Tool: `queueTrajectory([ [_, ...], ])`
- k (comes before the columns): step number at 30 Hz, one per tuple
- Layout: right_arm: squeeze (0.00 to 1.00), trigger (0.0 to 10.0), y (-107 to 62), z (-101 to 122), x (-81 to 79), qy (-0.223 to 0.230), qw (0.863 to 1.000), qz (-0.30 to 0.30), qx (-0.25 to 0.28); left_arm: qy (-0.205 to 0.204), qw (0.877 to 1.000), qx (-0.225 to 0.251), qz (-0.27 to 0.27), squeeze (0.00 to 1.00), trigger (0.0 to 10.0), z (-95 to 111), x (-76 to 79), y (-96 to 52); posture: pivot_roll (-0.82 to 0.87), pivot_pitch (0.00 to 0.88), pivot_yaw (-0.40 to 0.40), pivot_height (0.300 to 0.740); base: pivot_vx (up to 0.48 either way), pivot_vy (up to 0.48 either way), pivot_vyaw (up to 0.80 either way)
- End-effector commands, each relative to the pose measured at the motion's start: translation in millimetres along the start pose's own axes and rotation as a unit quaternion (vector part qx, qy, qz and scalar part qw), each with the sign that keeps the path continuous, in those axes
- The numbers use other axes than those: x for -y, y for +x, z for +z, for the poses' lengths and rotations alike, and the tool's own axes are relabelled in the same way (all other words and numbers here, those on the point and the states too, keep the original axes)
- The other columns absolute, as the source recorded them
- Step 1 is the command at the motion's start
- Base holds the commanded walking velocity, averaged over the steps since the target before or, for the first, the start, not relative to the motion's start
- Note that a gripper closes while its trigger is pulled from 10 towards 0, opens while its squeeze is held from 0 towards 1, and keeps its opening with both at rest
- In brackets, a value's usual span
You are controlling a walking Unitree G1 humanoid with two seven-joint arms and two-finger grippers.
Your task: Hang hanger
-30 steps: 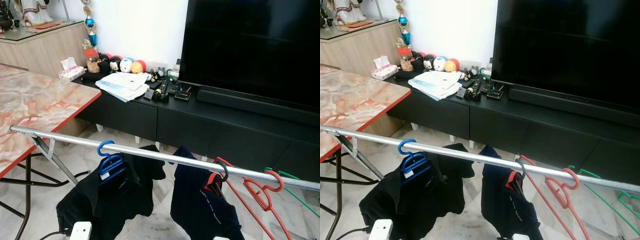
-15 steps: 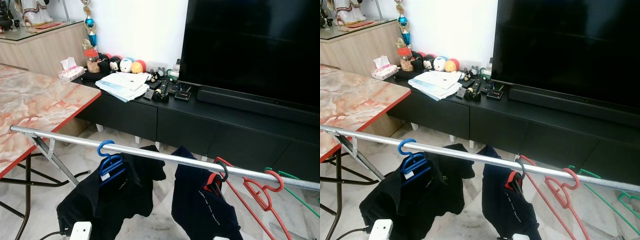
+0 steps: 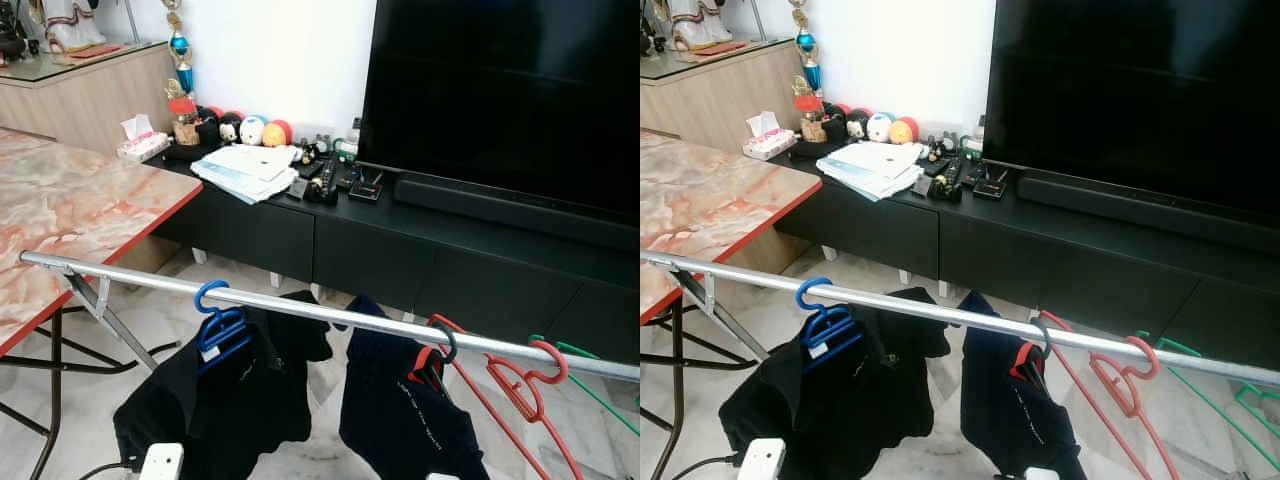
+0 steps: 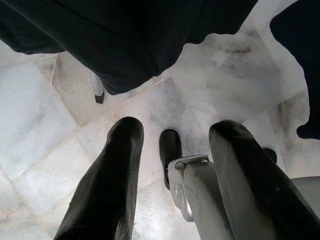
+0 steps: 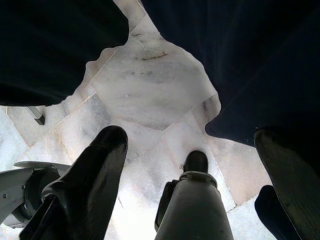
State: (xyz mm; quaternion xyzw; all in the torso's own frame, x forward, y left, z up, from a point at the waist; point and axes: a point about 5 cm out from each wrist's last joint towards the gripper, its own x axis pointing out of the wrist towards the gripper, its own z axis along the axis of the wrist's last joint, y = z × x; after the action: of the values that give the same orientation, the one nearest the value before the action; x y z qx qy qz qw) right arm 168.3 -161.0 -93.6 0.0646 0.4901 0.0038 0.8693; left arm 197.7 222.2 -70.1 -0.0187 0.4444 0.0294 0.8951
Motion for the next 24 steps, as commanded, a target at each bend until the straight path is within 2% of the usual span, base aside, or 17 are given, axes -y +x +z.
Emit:
queueTrajectory([
  [1, 0.00, 10.0, 1.6, 31.7, 9.8, -0.028, 0.999, -0.009, 0.034, 0.015, 0.999, -0.032, 0.032, 0.00, 10.0, -37.7, 1.7, -7.0, 0.15, 0.000, -0.061, 0.740, 0.000, 0.000, 0.00],
  [24, 0.00, 10.0, 1.6, 31.8, 10.0, -0.039, 0.999, -0.011, 0.031, 0.020, 0.999, -0.034, 0.031, 0.00, 10.0, -38.1, 2.1, -7.0, 0.15, 0.000, -0.061, 0.740, 0.000, 0.000, 0.00],
])
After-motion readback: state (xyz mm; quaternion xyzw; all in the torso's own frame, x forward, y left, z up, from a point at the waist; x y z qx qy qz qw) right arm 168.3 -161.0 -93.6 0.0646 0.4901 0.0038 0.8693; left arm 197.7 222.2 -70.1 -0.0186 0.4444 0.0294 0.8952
